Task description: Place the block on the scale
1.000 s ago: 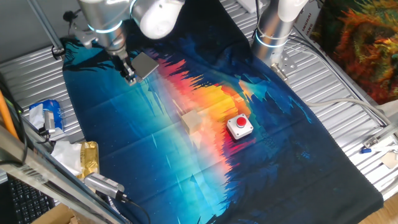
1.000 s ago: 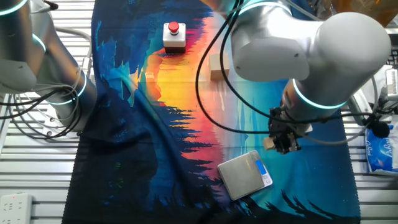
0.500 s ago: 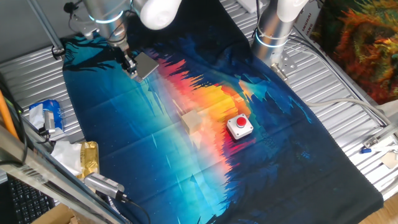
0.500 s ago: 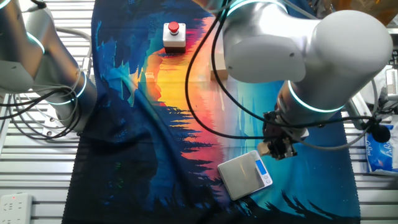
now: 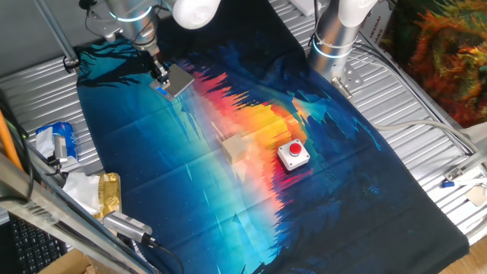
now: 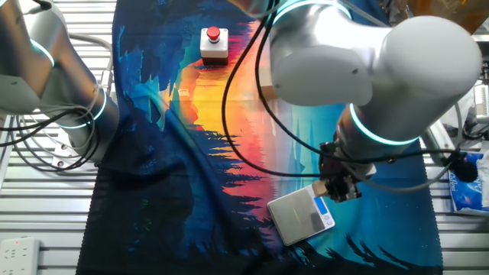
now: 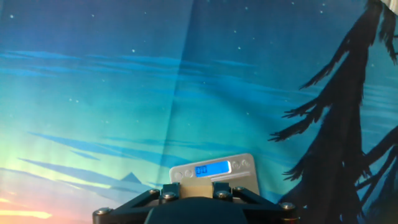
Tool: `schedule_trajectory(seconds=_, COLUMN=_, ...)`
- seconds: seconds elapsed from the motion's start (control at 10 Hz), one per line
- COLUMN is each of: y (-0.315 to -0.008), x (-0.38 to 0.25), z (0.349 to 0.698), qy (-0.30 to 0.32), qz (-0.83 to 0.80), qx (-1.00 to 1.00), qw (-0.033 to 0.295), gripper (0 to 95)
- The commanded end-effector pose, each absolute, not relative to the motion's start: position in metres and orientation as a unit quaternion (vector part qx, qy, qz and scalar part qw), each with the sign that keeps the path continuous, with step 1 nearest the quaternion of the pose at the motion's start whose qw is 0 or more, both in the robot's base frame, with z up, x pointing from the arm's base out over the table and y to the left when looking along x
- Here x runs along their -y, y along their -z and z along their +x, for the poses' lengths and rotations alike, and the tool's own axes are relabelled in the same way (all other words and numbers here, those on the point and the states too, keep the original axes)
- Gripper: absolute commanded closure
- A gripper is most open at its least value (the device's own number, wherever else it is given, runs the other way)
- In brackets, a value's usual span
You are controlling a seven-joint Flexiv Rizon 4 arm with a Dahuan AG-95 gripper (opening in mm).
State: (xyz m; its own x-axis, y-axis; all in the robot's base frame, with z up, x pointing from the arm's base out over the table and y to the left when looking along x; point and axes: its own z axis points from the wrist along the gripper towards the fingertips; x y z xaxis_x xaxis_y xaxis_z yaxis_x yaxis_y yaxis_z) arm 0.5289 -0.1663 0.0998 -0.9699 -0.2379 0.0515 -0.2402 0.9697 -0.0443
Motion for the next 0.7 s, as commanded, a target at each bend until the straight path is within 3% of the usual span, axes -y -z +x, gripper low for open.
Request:
schedule_trajectory(seconds=0.1, y=-0.097, x=0.177, z=0.522, qy=-0.025, qz=0.123, qx=0.992, qw=0.02, gripper=95.0)
schedule_trajectory(seconds=0.7, y=-0.07, x=0.183, z=0.525, qy=-0.029, qz=0.126, qx=0.991, qw=0.021, gripper=95.0)
